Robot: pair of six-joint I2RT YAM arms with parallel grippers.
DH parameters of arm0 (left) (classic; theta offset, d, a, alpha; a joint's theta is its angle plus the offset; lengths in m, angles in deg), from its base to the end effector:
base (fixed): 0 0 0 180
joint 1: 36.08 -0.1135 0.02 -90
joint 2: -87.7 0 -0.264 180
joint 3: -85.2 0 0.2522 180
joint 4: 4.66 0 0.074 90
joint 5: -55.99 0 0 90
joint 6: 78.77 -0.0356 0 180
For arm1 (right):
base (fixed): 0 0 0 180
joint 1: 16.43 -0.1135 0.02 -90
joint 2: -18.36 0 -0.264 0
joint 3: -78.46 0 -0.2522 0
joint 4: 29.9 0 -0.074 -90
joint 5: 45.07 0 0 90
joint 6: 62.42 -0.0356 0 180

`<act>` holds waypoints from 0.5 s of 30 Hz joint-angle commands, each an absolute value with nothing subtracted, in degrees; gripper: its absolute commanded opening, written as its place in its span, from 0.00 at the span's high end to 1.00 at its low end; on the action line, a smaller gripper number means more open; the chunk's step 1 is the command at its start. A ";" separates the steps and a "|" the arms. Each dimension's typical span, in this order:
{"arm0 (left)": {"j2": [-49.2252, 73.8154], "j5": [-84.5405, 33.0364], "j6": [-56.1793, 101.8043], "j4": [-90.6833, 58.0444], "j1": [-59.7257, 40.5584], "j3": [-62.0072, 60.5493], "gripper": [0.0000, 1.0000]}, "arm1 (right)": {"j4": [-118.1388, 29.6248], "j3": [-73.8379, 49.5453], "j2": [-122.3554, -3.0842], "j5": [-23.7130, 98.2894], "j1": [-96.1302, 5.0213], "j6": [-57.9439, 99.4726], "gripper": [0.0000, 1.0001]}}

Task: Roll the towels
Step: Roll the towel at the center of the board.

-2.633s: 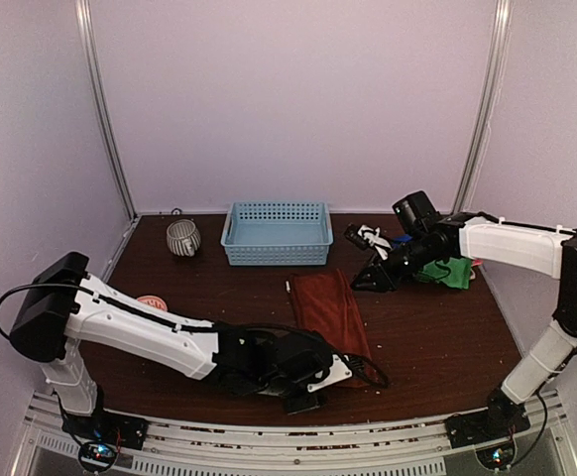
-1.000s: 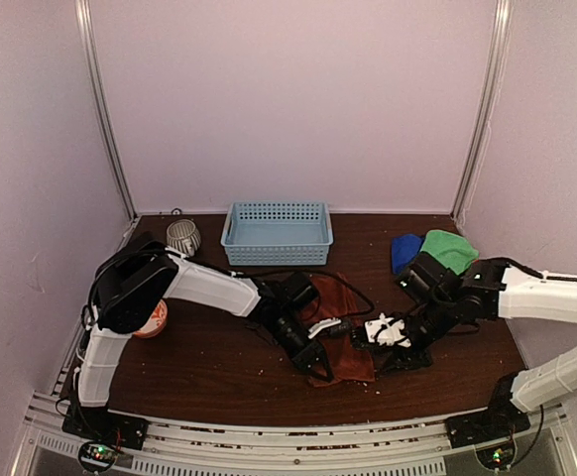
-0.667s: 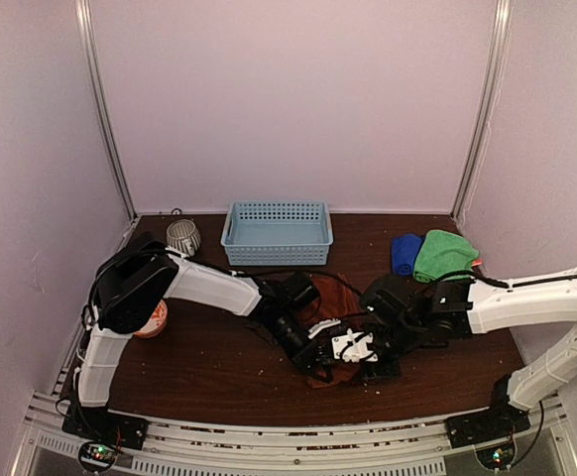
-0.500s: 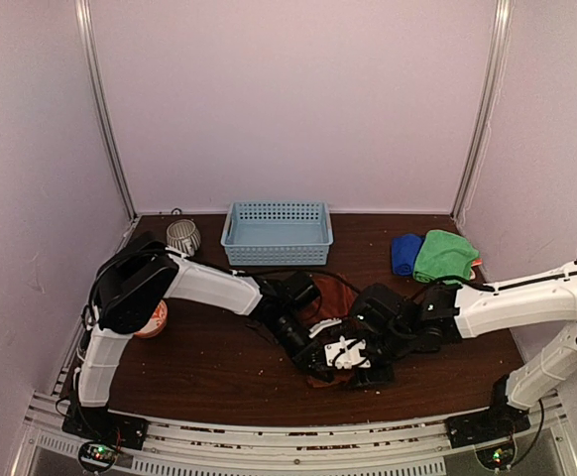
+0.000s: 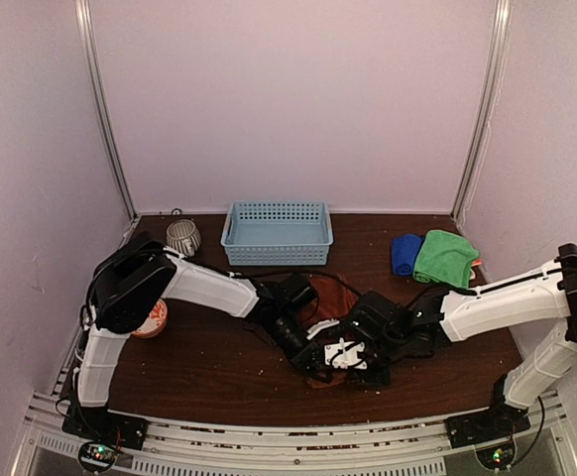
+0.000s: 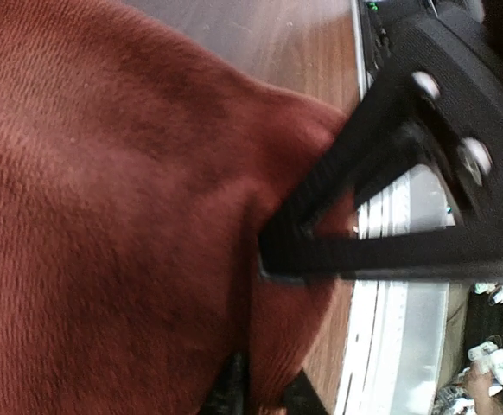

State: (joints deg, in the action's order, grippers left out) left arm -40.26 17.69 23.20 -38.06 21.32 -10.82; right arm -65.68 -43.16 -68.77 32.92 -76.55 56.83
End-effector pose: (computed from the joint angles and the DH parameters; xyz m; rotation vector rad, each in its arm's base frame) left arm 0.2116 -0.3828 0.1009 -1.2690 -2.3121 1.3712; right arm 0.1304 0.2419 0.1576 -1.9694 1.8988 0.4418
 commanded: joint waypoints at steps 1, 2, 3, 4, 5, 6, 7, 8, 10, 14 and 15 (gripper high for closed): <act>-31.84 11.32 23.39 -27.39 20.61 -1.76 0.77 | -66.08 -42.62 -67.67 29.03 -74.15 55.94 0.95; -28.63 9.00 24.17 -20.72 20.65 2.34 0.72 | -66.54 -42.42 -67.77 27.82 -73.22 55.98 0.96; -25.26 5.71 25.81 -13.24 20.61 7.64 0.69 | -66.81 -42.35 -67.89 26.29 -72.34 55.90 0.98; -22.20 3.58 27.60 -5.73 20.66 12.42 0.66 | -67.17 -42.14 -68.19 24.74 -71.55 55.88 0.99; -20.12 2.69 29.11 1.46 20.69 16.35 0.63 | -67.56 -41.90 -68.52 23.35 -70.76 55.90 0.99; -18.57 1.49 30.25 6.59 20.74 19.72 0.61 | -68.19 -41.47 -69.06 21.89 -70.04 56.11 1.00; -17.40 0.02 31.06 11.33 20.84 22.37 0.54 | -69.30 -41.10 -69.64 20.42 -69.48 56.49 1.00; -16.53 -1.19 31.21 14.79 21.02 24.58 0.44 | -70.05 -40.70 -70.18 18.83 -68.78 56.84 1.00; -15.24 -2.98 29.76 17.26 21.57 26.63 0.39 | -71.13 -39.96 -71.20 16.23 -67.48 57.06 1.00; -11.05 -8.27 23.51 17.15 23.77 27.94 0.41 | -74.11 -37.78 -73.84 10.61 -64.83 58.42 1.00; -9.98 -10.05 21.52 16.60 24.81 28.09 0.41 | -75.19 -36.91 -74.80 9.08 -63.95 58.61 1.00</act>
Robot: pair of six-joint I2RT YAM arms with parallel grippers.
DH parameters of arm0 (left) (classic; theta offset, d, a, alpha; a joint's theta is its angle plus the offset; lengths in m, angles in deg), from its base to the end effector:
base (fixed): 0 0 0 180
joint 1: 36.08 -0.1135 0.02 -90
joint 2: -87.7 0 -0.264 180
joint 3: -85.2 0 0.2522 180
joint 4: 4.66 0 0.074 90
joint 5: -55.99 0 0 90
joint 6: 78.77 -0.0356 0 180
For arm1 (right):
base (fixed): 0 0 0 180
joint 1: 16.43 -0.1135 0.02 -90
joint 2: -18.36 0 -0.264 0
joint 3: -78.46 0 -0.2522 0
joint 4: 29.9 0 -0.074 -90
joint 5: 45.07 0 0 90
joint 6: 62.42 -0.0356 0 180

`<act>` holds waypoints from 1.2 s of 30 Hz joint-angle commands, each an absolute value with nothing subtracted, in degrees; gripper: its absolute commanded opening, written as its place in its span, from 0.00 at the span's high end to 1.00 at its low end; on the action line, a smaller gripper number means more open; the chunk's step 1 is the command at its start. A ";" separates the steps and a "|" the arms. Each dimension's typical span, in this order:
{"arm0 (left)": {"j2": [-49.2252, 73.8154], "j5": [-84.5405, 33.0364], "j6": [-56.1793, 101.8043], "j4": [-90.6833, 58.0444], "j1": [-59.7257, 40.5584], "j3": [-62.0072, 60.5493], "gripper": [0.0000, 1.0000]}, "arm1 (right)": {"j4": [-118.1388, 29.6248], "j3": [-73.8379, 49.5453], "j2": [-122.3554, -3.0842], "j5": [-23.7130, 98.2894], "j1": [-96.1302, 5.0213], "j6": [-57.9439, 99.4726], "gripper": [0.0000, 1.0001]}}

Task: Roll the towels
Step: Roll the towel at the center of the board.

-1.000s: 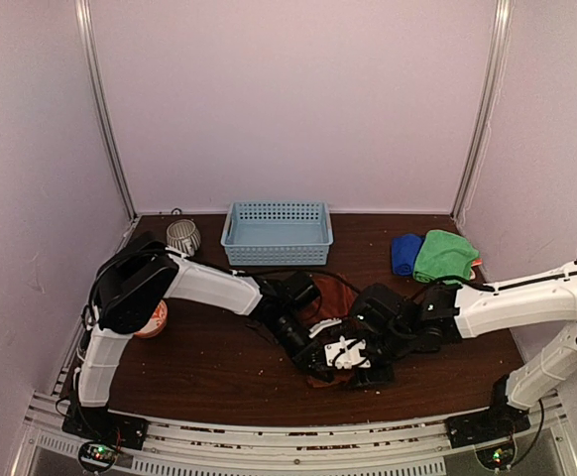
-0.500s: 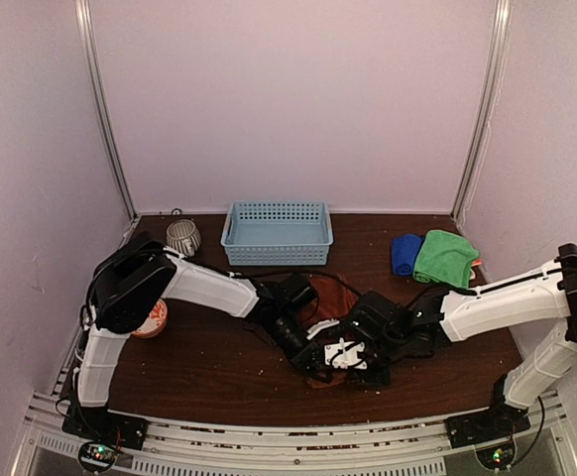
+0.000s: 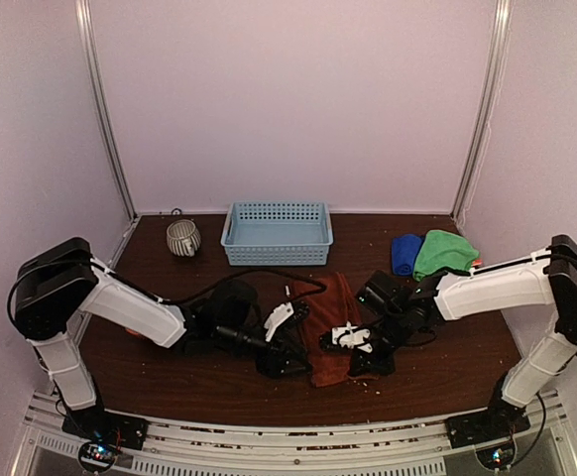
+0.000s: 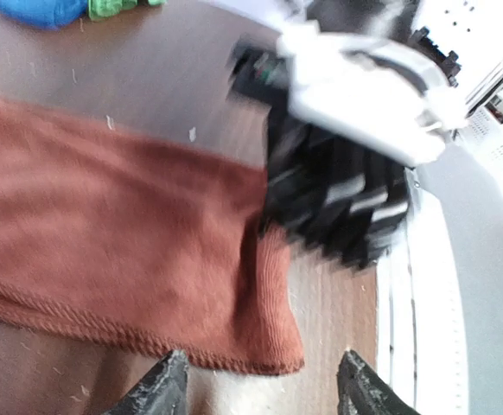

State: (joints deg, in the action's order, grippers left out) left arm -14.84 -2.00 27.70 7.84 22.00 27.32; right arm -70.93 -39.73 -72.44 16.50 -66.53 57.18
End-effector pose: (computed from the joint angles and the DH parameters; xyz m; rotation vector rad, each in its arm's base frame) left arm 0.1663 -0.3027 0.1385 1.1689 2.0403 -1.3072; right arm 0.1668 0.2259 0.1563 -1.8805 2.0591 0.7817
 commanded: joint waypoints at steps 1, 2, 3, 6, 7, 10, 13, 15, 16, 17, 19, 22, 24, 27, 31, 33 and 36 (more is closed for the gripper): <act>-9.33 -11.54 19.19 15.63 25.43 27.95 0.42 | -76.44 -35.94 -75.88 7.36 -63.05 58.81 1.00; -8.88 -12.52 16.87 14.89 26.12 27.66 0.43 | -77.88 -34.82 -77.19 5.80 -62.22 59.38 1.00; -8.78 -13.56 14.74 14.11 26.88 27.34 0.43 | -79.45 -33.64 -78.58 4.23 -61.43 59.95 1.00; -10.93 -14.31 10.95 11.09 28.21 24.96 0.44 | -83.92 -30.48 -83.31 0.10 -58.85 62.21 1.00; -11.89 -14.12 10.22 9.94 28.74 23.89 0.45 | -85.30 -29.53 -84.78 -1.69 -57.85 62.94 1.00; -14.03 -14.68 7.43 5.72 30.56 20.21 0.45 | -89.36 -26.87 -88.28 -4.94 -55.64 64.42 1.00; -16.12 -18.05 1.60 -2.77 32.08 15.58 0.47 | -93.90 -23.81 -91.32 -6.56 -54.17 66.28 1.00; -17.43 -19.49 0.02 -7.64 32.29 13.04 0.47 | -96.44 -22.40 -92.63 -7.62 -53.63 67.46 1.00; -18.10 -20.04 -0.41 -9.65 32.31 12.00 0.47 | -97.29 -21.82 -93.16 -8.07 -53.41 67.62 1.00; -18.72 -20.59 -0.41 -10.81 32.32 11.26 0.47 | -97.97 -21.37 -93.81 -8.40 -53.35 67.98 1.00; -19.91 -22.11 0.28 -12.44 32.30 10.01 0.47 | -98.80 -20.72 -94.55 -8.76 -53.34 68.52 1.00; -22.15 -24.41 1.22 -13.63 32.30 8.16 0.46 | -98.27 -20.80 -95.10 -8.78 -53.34 68.05 1.00; -23.83 -24.96 1.39 -14.82 32.32 6.33 0.48 | -98.07 -20.85 -95.62 -9.01 -53.34 67.81 1.00; -25.56 -24.35 1.60 -15.34 32.30 5.12 0.51 | -97.85 -20.68 -96.58 -9.37 -53.29 67.37 1.00; -26.39 -23.21 1.37 -15.37 32.30 4.95 0.57 | -97.80 -19.97 -97.36 -9.60 -53.36 66.89 1.00; -26.65 -22.90 1.22 -15.82 32.22 4.70 0.69 | -97.95 -19.49 -97.50 -9.85 -53.37 66.78 1.00; -26.58 -21.22 1.17 -16.60 31.98 4.53 0.86 | -98.60 -18.70 -97.99 -9.54 -53.39 66.82 1.00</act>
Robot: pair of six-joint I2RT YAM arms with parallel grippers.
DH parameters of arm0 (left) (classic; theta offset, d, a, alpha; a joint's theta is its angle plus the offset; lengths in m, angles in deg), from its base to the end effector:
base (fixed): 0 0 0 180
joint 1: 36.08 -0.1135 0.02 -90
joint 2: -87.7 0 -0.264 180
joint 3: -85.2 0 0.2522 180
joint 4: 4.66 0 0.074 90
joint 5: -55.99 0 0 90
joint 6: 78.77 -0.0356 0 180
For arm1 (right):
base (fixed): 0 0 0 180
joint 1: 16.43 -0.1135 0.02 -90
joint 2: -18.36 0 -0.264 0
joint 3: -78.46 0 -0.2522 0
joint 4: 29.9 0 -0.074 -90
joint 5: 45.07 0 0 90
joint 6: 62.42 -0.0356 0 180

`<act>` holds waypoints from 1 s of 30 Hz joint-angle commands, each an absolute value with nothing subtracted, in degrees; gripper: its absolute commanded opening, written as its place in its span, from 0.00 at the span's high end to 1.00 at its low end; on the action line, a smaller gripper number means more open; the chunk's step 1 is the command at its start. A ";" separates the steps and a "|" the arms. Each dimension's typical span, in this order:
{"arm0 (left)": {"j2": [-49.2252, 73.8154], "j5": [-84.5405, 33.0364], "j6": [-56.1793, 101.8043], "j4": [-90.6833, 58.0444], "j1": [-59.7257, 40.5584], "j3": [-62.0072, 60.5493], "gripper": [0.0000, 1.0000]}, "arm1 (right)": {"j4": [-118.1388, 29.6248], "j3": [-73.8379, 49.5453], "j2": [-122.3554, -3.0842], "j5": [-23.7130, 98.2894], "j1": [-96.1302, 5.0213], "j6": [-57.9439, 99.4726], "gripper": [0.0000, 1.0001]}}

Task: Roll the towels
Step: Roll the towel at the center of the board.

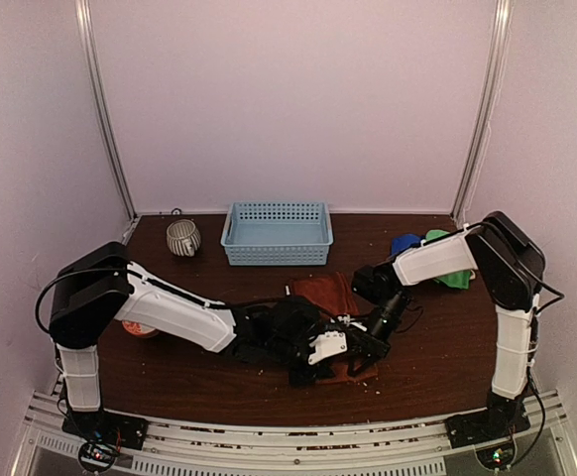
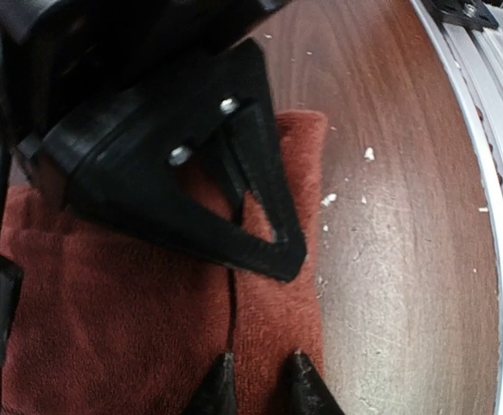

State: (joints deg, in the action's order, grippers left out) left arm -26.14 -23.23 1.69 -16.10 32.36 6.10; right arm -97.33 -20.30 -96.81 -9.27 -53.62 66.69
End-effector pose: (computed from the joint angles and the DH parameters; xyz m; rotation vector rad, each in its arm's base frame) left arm 0.1443 -0.3832 0.1326 1.6307 1.8652 -0.6930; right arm 0.2397 0.2182 0.1187 1.5302 -2.1663 -1.3597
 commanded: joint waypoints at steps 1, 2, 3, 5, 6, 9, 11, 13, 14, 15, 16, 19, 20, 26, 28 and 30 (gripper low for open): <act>-26.66 -20.49 1.13 -17.17 31.83 4.30 0.91 | -99.13 -18.30 -98.21 -9.38 -53.35 67.05 1.00; -26.85 -19.84 1.24 -18.25 31.65 3.84 0.97 | -99.80 -18.04 -98.46 -9.33 -53.34 67.31 1.00; -27.08 -19.22 1.22 -19.92 31.47 3.03 1.00 | -100.69 -17.74 -98.61 -9.19 -53.34 67.73 1.00; -27.34 -18.16 0.78 -23.82 31.25 1.54 1.00 | -103.08 -17.20 -98.90 -9.04 -53.31 67.89 1.00; -27.16 -17.40 0.50 -25.36 31.17 1.15 1.00 | -104.65 -17.08 -98.89 -9.36 -53.34 68.17 1.00; -25.81 -14.50 0.40 -28.03 31.16 1.42 1.00 | -110.55 -16.77 -98.63 -11.73 -53.40 70.34 1.00; -24.91 -14.23 1.22 -29.32 31.15 1.56 1.00 | -113.43 -17.04 -98.38 -13.12 -53.32 72.15 1.00; -24.47 -14.31 1.96 -31.43 31.16 1.04 1.00 | -116.07 -17.29 -98.54 -14.13 -53.35 73.63 1.00; -24.47 -14.07 1.99 -33.00 31.15 0.78 1.00 | -116.72 -17.25 -98.94 -14.33 -53.35 74.12 1.00; -24.71 -14.33 1.93 -33.79 31.15 0.51 1.00 | -116.89 -17.20 -99.34 -14.34 -53.30 74.27 1.00; -24.87 -15.11 2.02 -34.06 31.15 0.44 1.00 | -116.70 -17.08 -99.85 -14.21 -53.34 74.16 1.00; -25.66 -16.94 1.78 -33.56 31.11 -0.08 1.00 | -115.44 -16.49 -102.04 -14.14 -53.17 73.33 1.00; -26.06 -17.15 1.61 -33.54 31.07 -0.51 1.00 | -115.04 -16.16 -102.84 -14.06 -53.05 73.06 1.00; -27.35 -21.16 0.51 -35.69 30.46 -2.28 1.00 | -112.22 -14.86 -107.23 -12.90 -52.07 69.41 1.00; -26.74 -22.64 0.51 -35.79 30.45 -2.22 1.00 | -111.34 -14.83 -108.08 -12.85 -51.58 68.59 1.00; -26.16 -23.12 0.43 -36.10 30.45 -2.00 1.00 | -109.56 -14.83 -108.85 -12.44 -51.19 66.80 1.00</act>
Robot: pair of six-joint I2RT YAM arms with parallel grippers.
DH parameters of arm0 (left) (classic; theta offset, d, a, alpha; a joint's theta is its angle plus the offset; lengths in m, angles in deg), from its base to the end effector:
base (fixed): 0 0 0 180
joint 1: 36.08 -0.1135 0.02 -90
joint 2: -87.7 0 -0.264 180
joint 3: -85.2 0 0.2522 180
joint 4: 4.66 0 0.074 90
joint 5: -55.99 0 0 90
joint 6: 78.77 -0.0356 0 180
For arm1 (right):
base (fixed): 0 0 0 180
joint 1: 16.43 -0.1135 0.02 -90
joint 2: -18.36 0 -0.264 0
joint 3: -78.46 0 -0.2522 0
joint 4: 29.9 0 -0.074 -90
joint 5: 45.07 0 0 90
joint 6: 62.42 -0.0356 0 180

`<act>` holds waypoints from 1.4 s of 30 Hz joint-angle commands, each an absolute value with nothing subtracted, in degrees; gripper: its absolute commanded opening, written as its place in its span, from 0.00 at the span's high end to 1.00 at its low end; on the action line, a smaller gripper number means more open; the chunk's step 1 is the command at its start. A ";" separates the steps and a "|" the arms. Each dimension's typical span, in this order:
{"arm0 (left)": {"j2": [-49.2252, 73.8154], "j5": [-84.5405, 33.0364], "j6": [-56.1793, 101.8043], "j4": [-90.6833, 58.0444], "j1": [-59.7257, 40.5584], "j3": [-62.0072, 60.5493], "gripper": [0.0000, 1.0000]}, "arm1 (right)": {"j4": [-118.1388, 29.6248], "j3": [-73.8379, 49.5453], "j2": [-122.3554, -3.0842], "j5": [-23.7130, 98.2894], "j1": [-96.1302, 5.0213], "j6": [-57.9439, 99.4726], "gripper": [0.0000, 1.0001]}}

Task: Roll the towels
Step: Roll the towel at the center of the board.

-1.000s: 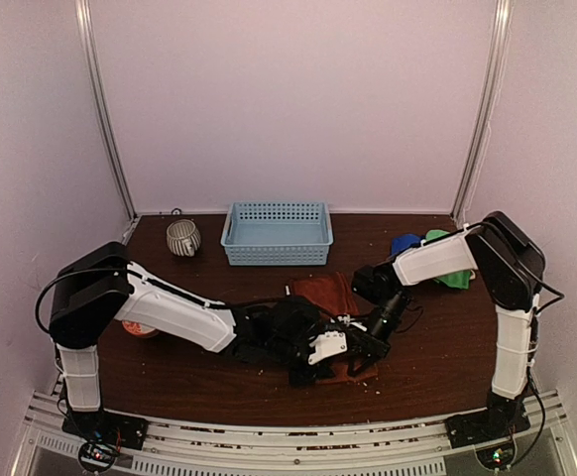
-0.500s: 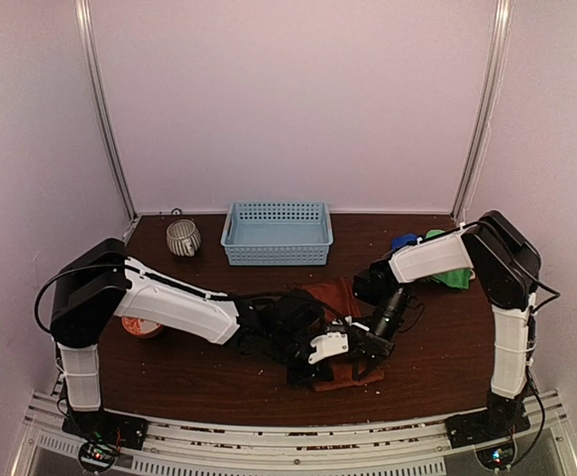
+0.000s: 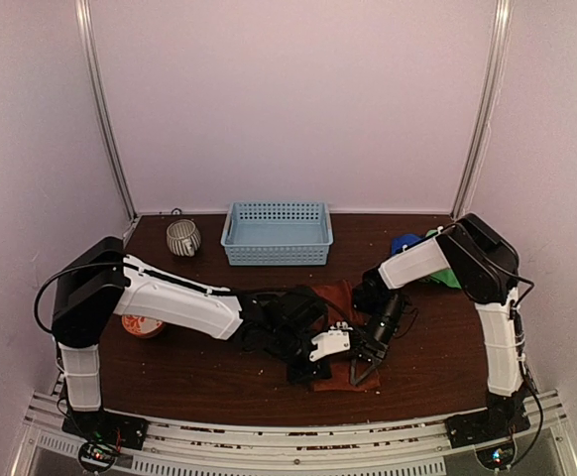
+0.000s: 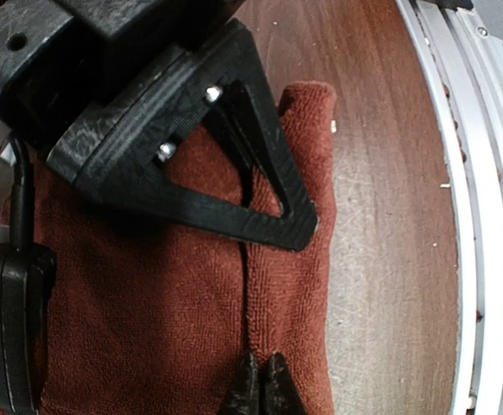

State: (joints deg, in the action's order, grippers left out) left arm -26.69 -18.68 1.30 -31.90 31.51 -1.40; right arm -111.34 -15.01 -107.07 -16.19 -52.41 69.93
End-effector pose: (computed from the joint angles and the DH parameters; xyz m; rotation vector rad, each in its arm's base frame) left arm 0.1492 -0.3865 0.1476 1.7421 1.9908 -0.7131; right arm 0.2433 0.2151 0.0915 1.1803 -2.0386 -1.4063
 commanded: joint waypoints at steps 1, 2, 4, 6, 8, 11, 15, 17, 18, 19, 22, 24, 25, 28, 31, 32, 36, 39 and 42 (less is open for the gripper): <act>-26.00 -23.36 0.40 -36.44 30.45 -1.95 1.00 | -108.69 -14.79 -109.21 -12.13 -51.03 65.83 1.00; -25.98 -23.93 0.41 -36.92 30.47 -1.91 1.00 | -108.14 -14.68 -109.63 -11.93 -51.08 65.47 1.00; -25.40 -25.36 0.78 -37.39 30.45 -1.41 1.00 | -107.39 -14.37 -110.78 -11.64 -50.97 65.25 1.00; -23.60 -27.21 1.91 -37.30 30.49 -0.32 0.85 | -107.04 -14.14 -112.13 -11.71 -50.84 65.62 1.00; -20.13 -28.53 2.81 -35.95 31.14 1.40 0.71 | -107.35 -13.92 -113.44 -12.07 -50.79 66.48 1.00; -14.69 -33.03 1.28 -30.96 34.98 5.10 0.60 | -108.53 -13.33 -115.15 -13.02 -50.64 68.39 1.00; -16.89 -37.11 -3.59 -30.99 40.09 3.47 0.59 | -110.23 -12.07 -116.50 -14.13 -50.53 70.01 1.00; -19.32 -36.24 -4.79 -31.67 40.31 1.36 0.60 | -110.61 -11.57 -116.55 -14.42 -50.53 70.26 1.00; -20.46 -35.27 -5.50 -32.00 40.30 0.38 0.61 | -110.75 -11.37 -116.53 -14.40 -50.53 70.26 1.00; -21.54 -34.16 -6.15 -32.57 40.36 -1.02 0.62 | -110.73 -11.32 -116.34 -14.41 -50.53 70.25 1.00; -24.97 -32.40 -7.13 -33.28 40.55 -4.76 0.63 | -110.57 -11.62 -115.96 -14.57 -50.57 70.30 1.00; -27.13 -33.81 -7.70 -33.14 40.56 -6.31 0.62 | -110.48 -11.82 -116.02 -14.53 -50.57 70.45 1.00; -28.15 -34.72 -7.98 -33.03 40.56 -6.82 0.62 | -110.51 -11.88 -115.89 -14.47 -50.53 70.45 1.00; -30.28 -37.62 -9.03 -32.14 40.56 -7.26 0.60 | -110.51 -12.16 -115.59 -14.40 -50.60 70.42 1.00; -32.25 -39.21 -9.46 -31.66 40.56 -7.24 0.60 | -110.34 -12.15 -115.48 -14.26 -50.58 70.40 1.00; -33.06 -39.41 -9.45 -31.96 40.56 -7.55 0.60 | -110.37 -12.19 -115.46 -14.38 -50.56 70.42 1.00; -35.68 -39.66 -9.01 -33.62 40.56 -8.35 0.63 | -110.33 -12.28 -114.71 -14.40 -50.53 70.46 1.00; -36.84 -40.80 -8.40 -34.64 40.55 -8.28 0.75 | -111.21 -11.96 -112.40 -14.72 -50.45 72.83 0.97; -36.43 -39.85 -7.49 -35.86 40.47 -8.23 0.89 | -116.04 -10.73 -107.54 -15.23 -49.86 79.01 0.80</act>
